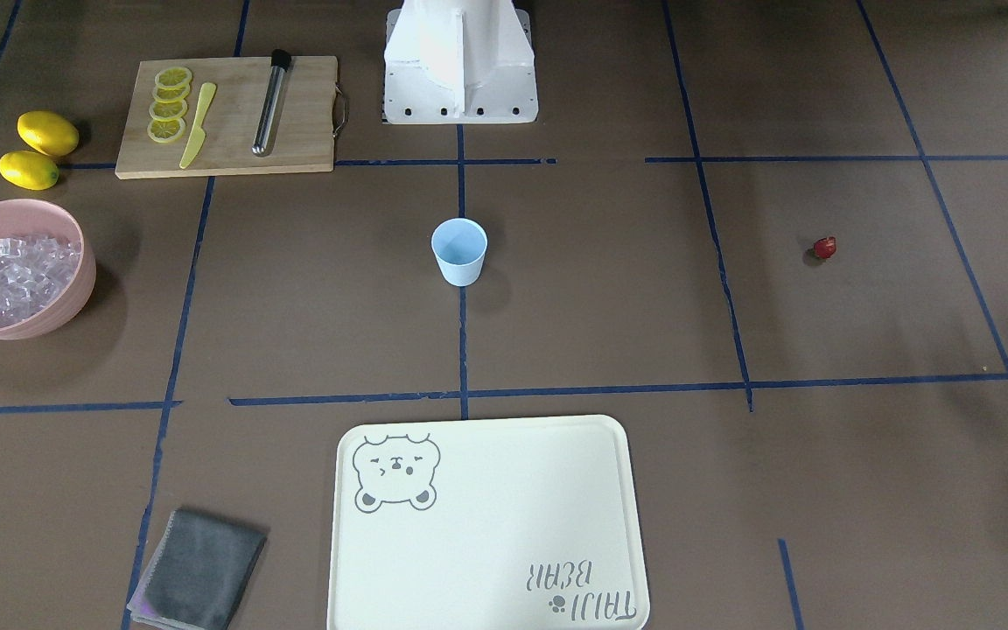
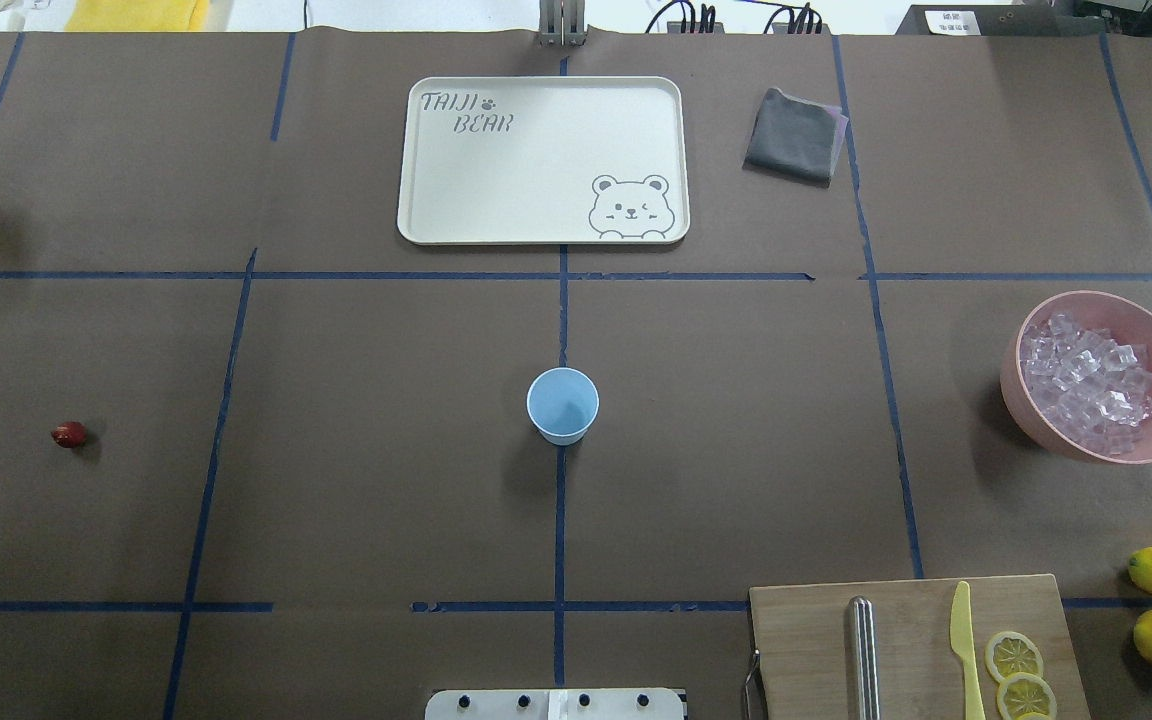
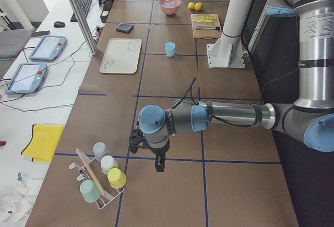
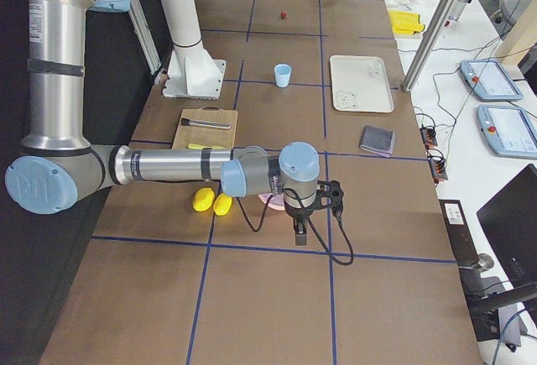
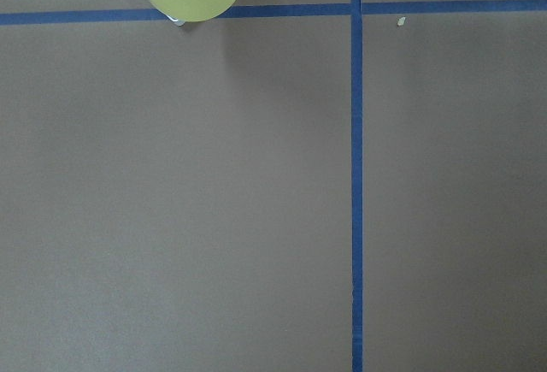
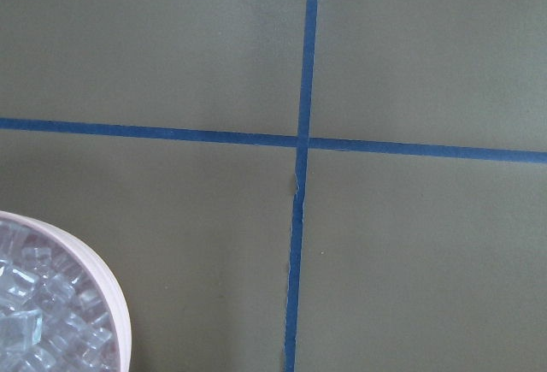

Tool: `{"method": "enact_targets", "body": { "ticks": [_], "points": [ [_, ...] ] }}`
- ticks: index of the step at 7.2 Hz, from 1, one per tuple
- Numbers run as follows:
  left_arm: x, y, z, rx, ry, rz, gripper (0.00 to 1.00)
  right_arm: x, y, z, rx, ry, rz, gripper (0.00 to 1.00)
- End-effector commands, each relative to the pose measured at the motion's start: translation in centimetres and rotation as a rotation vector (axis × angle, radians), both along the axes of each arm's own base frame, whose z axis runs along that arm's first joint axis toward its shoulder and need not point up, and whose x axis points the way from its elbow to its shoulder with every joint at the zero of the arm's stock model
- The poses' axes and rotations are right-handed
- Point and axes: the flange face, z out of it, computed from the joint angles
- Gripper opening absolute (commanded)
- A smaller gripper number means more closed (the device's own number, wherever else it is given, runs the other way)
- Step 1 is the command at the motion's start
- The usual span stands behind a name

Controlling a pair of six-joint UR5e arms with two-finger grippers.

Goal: Put ice and strawberries in cup
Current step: 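Move the right gripper over the pink bowl of ice cubes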

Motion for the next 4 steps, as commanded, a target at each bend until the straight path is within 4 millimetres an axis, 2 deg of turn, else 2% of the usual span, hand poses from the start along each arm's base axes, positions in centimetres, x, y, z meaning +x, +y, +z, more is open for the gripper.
{"method": "enact_targets", "body": {
  "ticks": [1, 2, 3, 4],
  "points": [
    [0.0, -0.1, -0.2, 0.004, 0.001, 0.000, 1.00, -0.8, -0.7, -3.8, 0.075, -0.009, -0.010, 1.00],
    [0.0, -0.1, -0.2, 0.004, 0.004, -0.001, 1.00, -3.2, -0.9, -6.6, 0.120, -0.021, -0.055, 1.00],
    [0.0, -0.1, -0.2, 0.004, 0.005, -0.001, 1.00, -5.7, -0.9, -7.8, 0.131, -0.043, -0.096, 0.99],
    [0.1, -0.1, -0.2, 0.005, 0.006, -0.001, 1.00, -8.0, -0.2, -10.4, 0.076, -0.088, -0.055, 0.99]
  ]
}}
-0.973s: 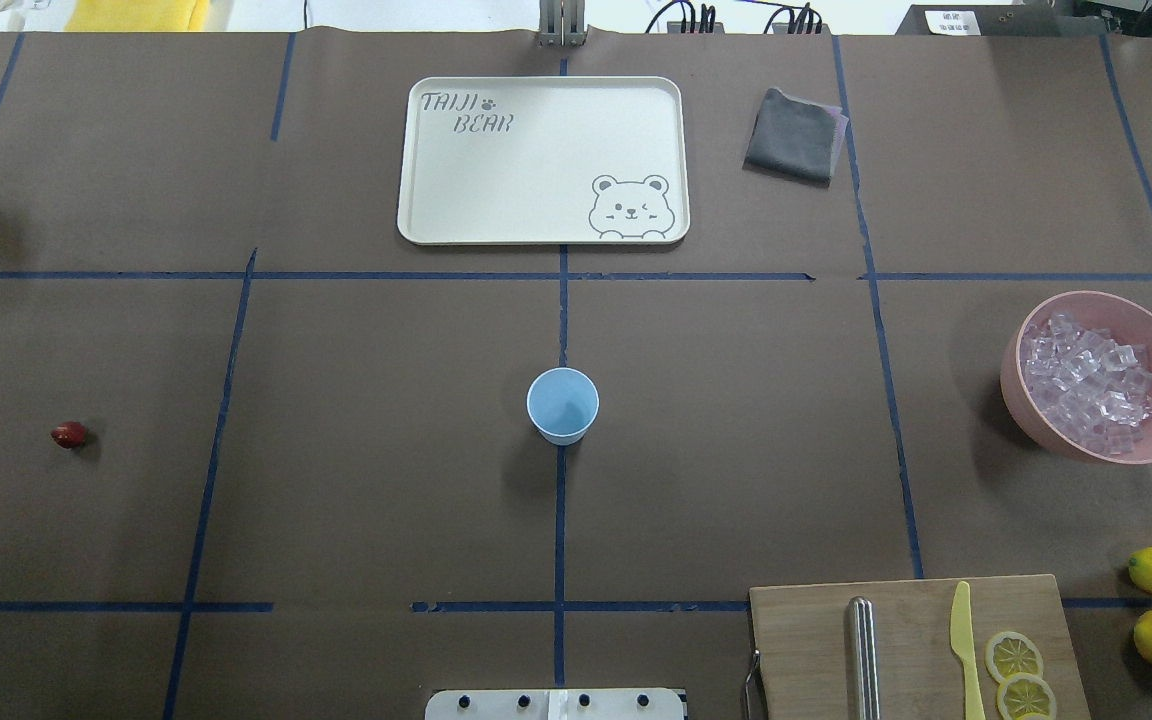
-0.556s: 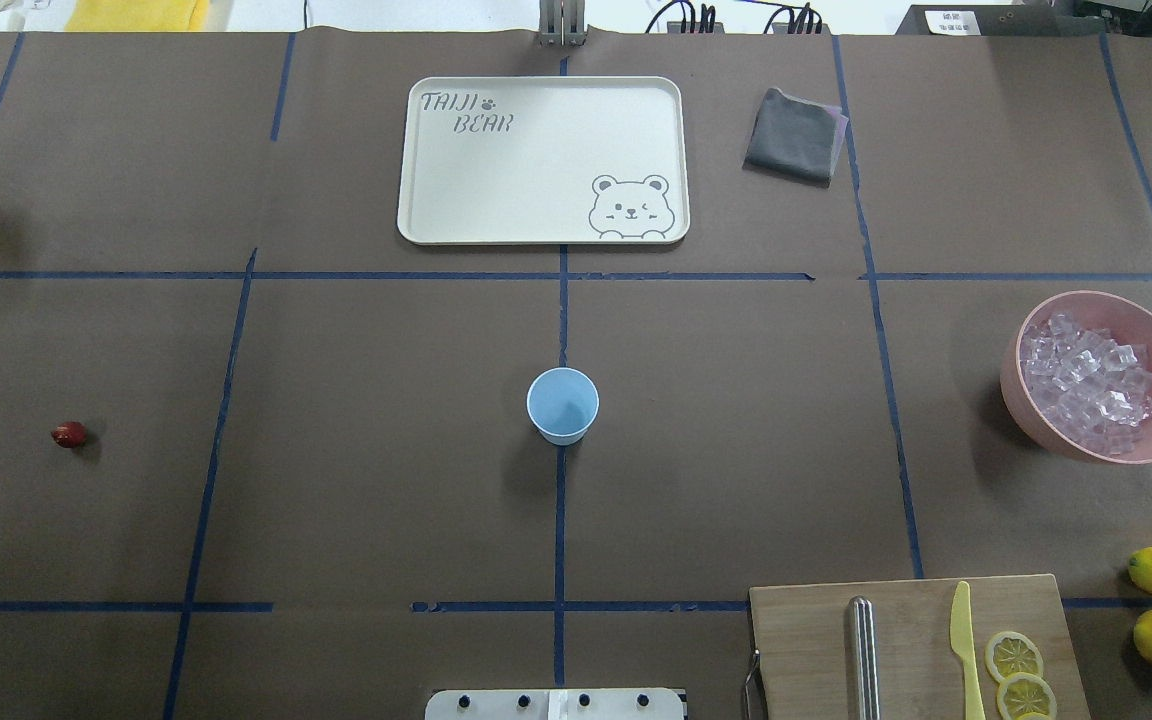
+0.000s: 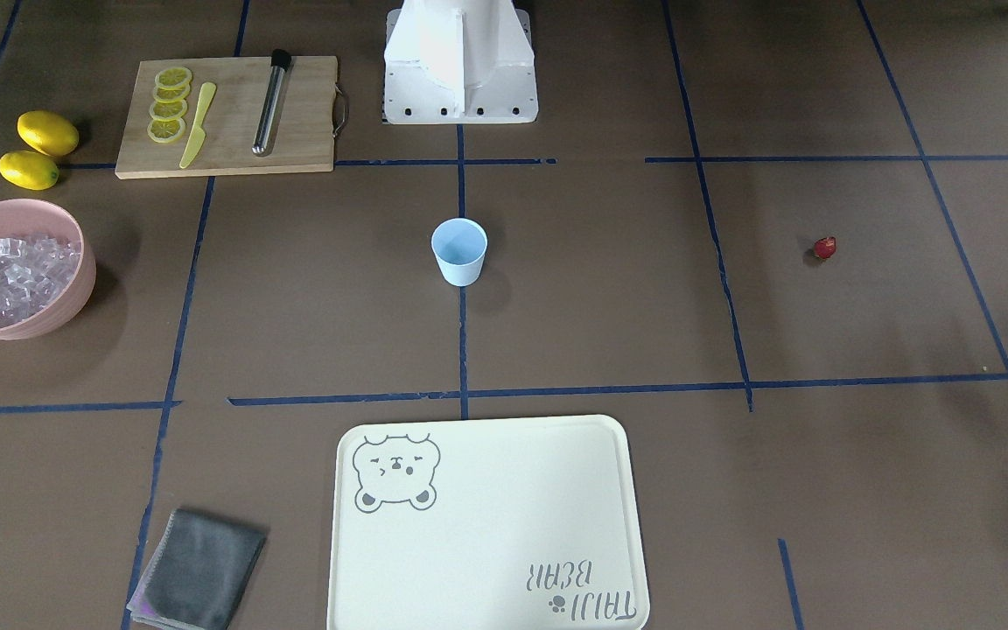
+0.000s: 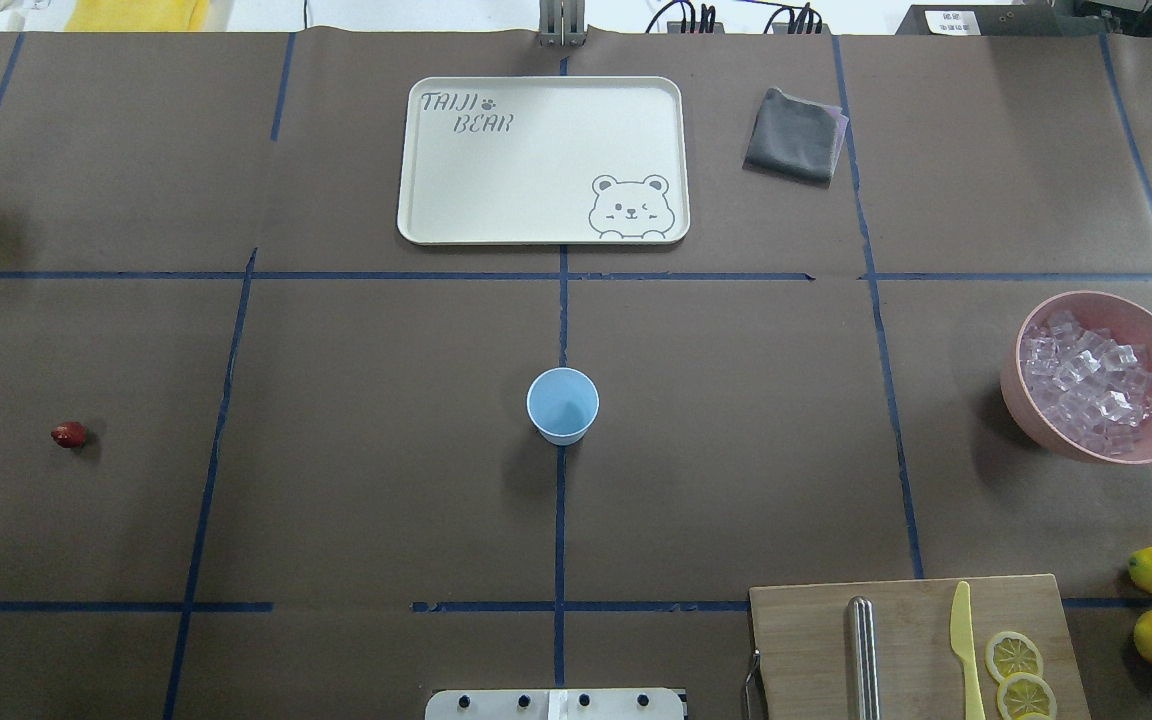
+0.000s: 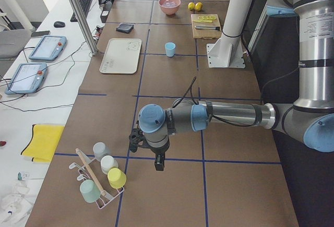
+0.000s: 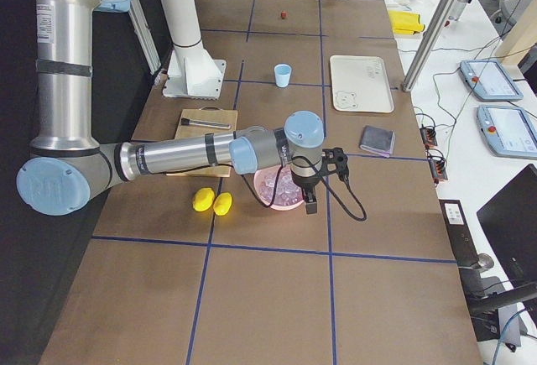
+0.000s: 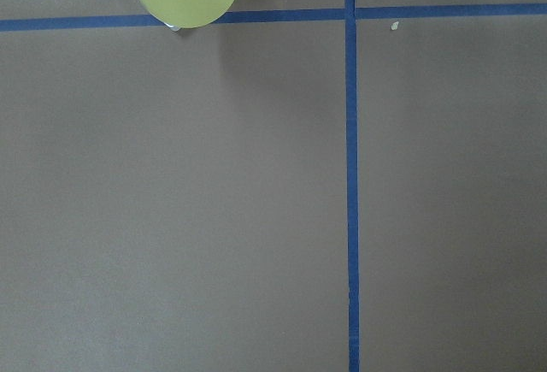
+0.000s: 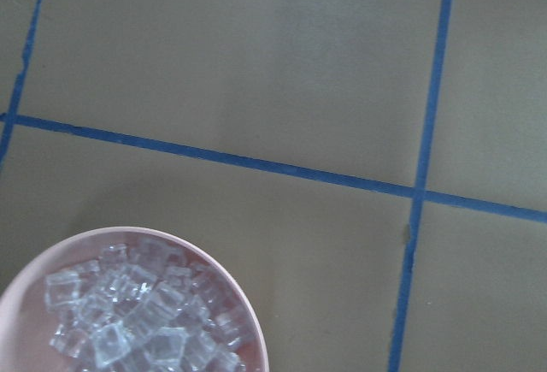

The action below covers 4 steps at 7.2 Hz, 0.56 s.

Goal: Put ice and strawberries in cup
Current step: 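Move the right gripper over the pink bowl of ice cubes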

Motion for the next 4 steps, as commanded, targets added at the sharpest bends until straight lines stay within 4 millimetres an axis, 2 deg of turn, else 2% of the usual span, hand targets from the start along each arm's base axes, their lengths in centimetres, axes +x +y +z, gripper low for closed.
{"method": "enact_targets", "body": {
  "ticks": [1, 4],
  "points": [
    [0.0, 0.0, 0.0, 0.002, 0.001, 0.000, 1.00, -5.9, 1.4, -4.6, -0.090, -0.066, 0.054, 1.00],
    [0.1, -0.1, 0.0, 0.002, 0.001, 0.000, 1.00, -10.5, 6.1, -1.9, -0.076, -0.088, 0.143, 1.00]
  ]
}}
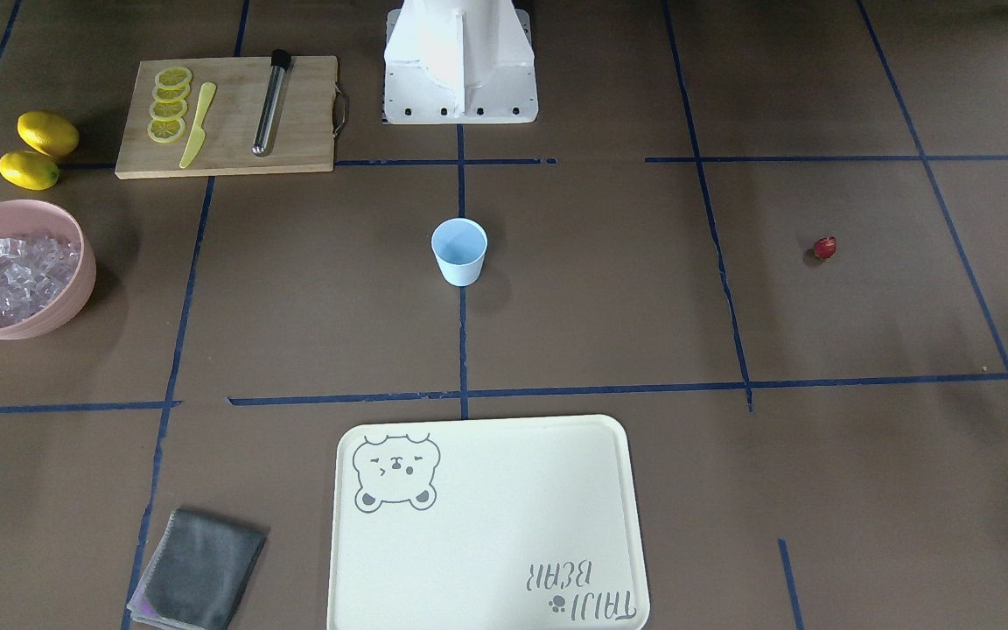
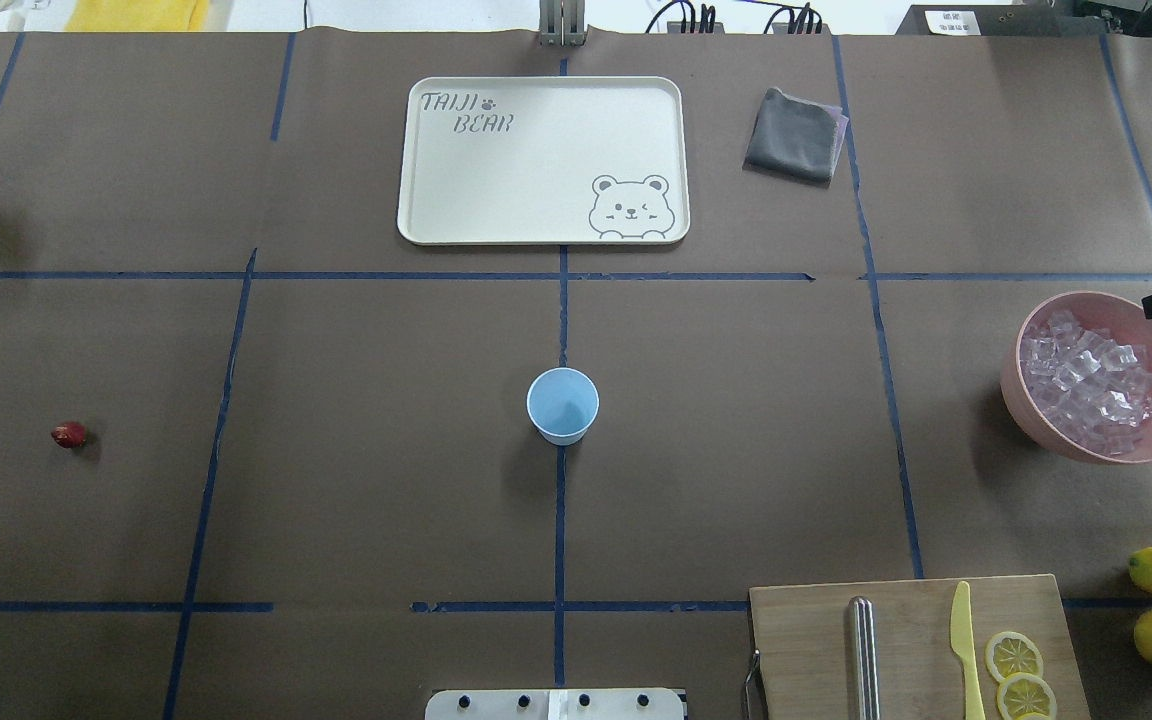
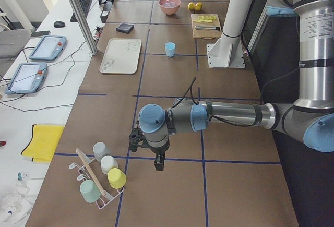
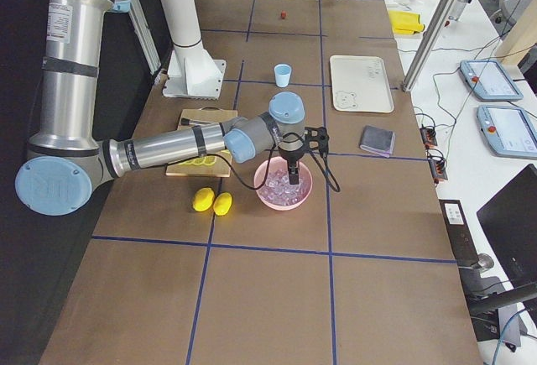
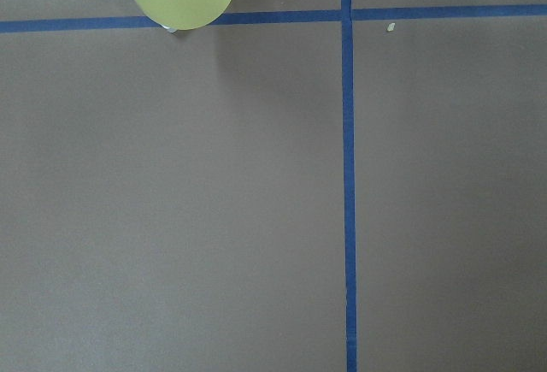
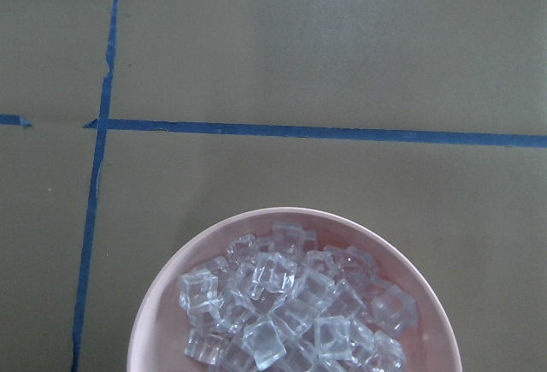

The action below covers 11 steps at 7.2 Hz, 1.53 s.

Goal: Put ice and strawberries in cup
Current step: 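Lower the right gripper into the bowl and grasp an ice cube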

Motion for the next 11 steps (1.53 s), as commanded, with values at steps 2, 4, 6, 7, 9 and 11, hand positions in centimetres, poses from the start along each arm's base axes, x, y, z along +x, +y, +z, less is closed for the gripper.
{"method": "enact_targets", "body": {
  "ticks": [2, 4, 6, 7, 9, 11],
  "points": [
    [0.0, -0.1, -0.1, 0.003, 0.000, 0.001, 1.00, -4.4, 2.5, 1.6, -0.005, 0.032, 0.035, 0.99],
    [0.0, -0.1, 0.0, 0.000, 0.000, -0.001, 1.00, -6.5, 2.8, 3.4, -0.014, 0.081, 0.011, 0.98],
    [0.0, -0.1, 0.0, 0.003, 0.000, 0.001, 1.00, -7.5, 3.3, 3.6, -0.015, 0.083, -0.016, 0.93],
    [0.0, -0.1, 0.0, 0.003, 0.000, 0.001, 1.00, -8.0, 3.5, 3.6, -0.014, 0.083, -0.029, 0.92],
    [0.0, -0.1, 0.0, 0.003, 0.001, 0.000, 1.00, -7.9, 4.3, 4.7, -0.029, 0.099, -0.042, 0.87],
    [0.0, -0.1, -0.1, 0.004, 0.001, 0.000, 1.00, -7.7, 4.5, 5.1, -0.035, 0.105, -0.042, 0.83]
  ]
}}
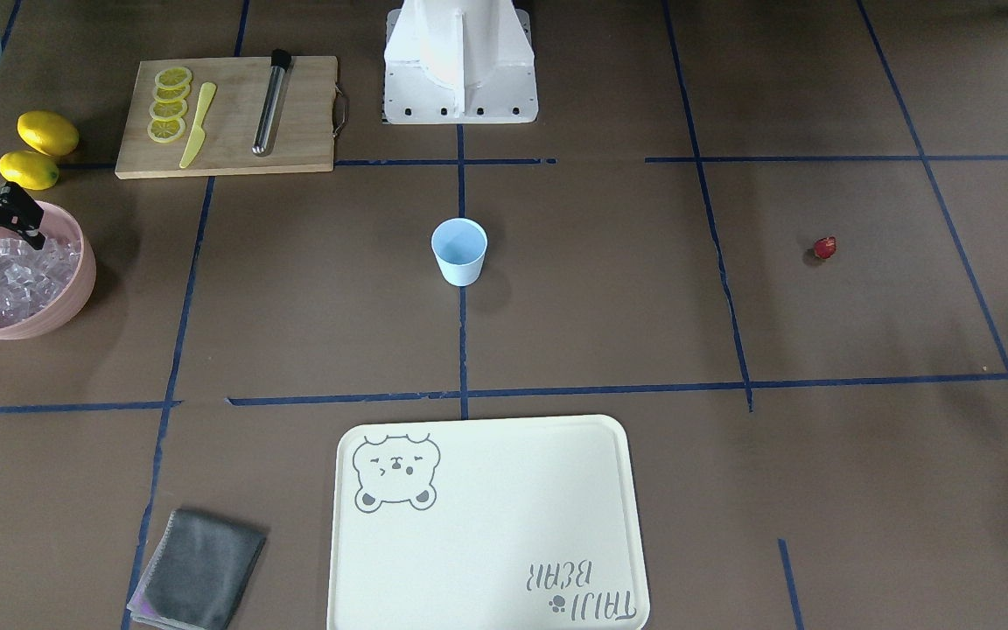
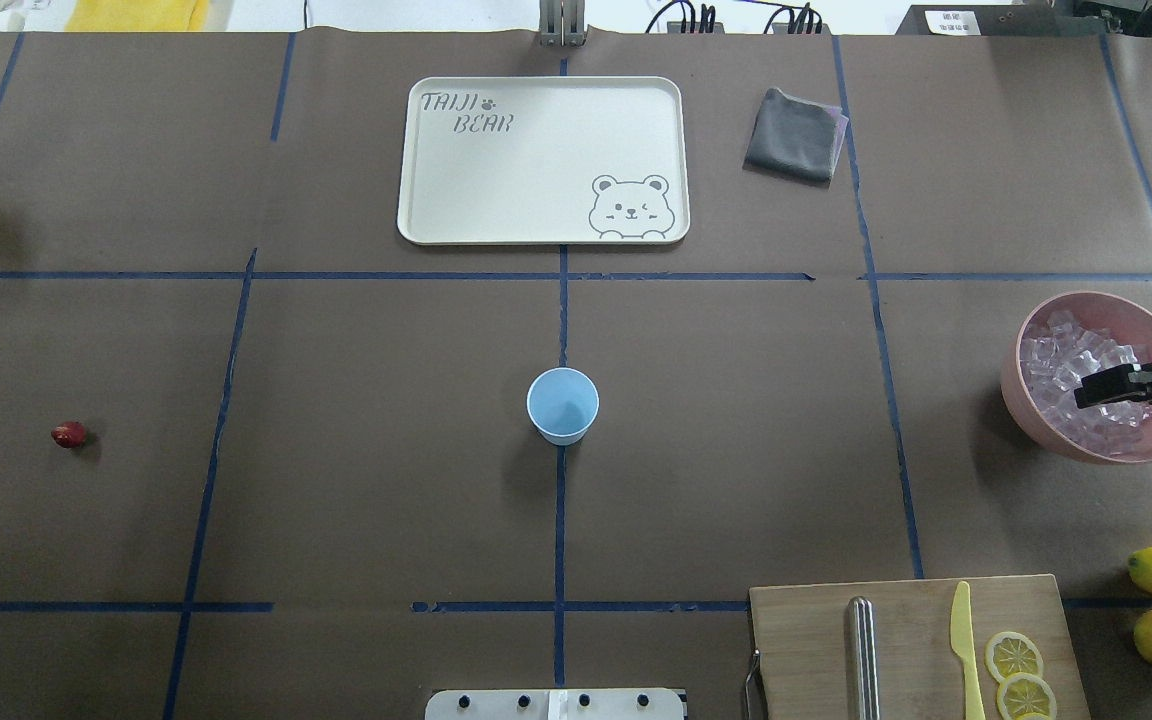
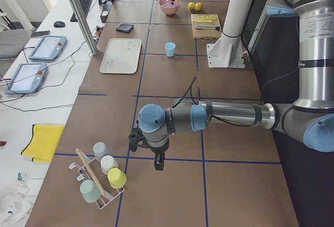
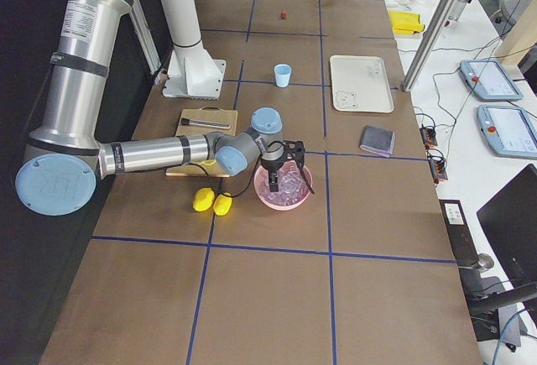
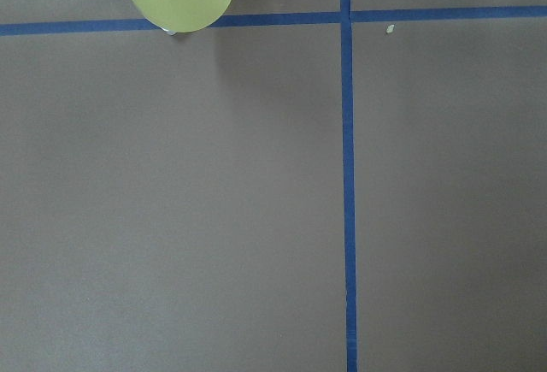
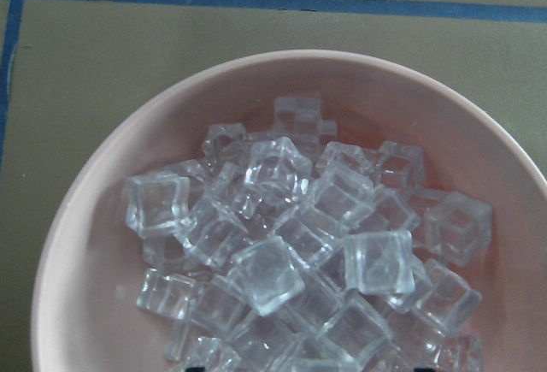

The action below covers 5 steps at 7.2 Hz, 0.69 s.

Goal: Put ice and strawberries in cup
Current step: 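Lower the right gripper into the bowl and grasp an ice cube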

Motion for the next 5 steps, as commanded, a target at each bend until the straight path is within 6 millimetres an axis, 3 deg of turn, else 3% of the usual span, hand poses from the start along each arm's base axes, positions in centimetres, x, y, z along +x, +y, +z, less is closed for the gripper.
{"method": "enact_targets", "body": {
  "ticks": [1, 3, 4, 5],
  "points": [
    [0.01, 0.00, 0.00, 0.000, 0.001, 0.000, 1.00, 0.27, 0.44, 0.63, -0.008, 0.010, -0.003, 0.82],
    [0.00, -0.08, -0.13, 0.003, 0.001, 0.000, 1.00, 0.21, 0.67, 0.82, -0.012, 0.012, -0.008, 0.75],
    [0.01, -0.01, -0.07, 0.001, 0.001, 0.000, 1.00, 0.08, 0.73, 0.81, -0.013, 0.011, -0.012, 0.62],
    [0.00, 0.01, -0.05, 0.000, -0.001, 0.000, 1.00, 0.01, 0.77, 0.80, -0.016, 0.010, -0.012, 0.43]
  ]
}}
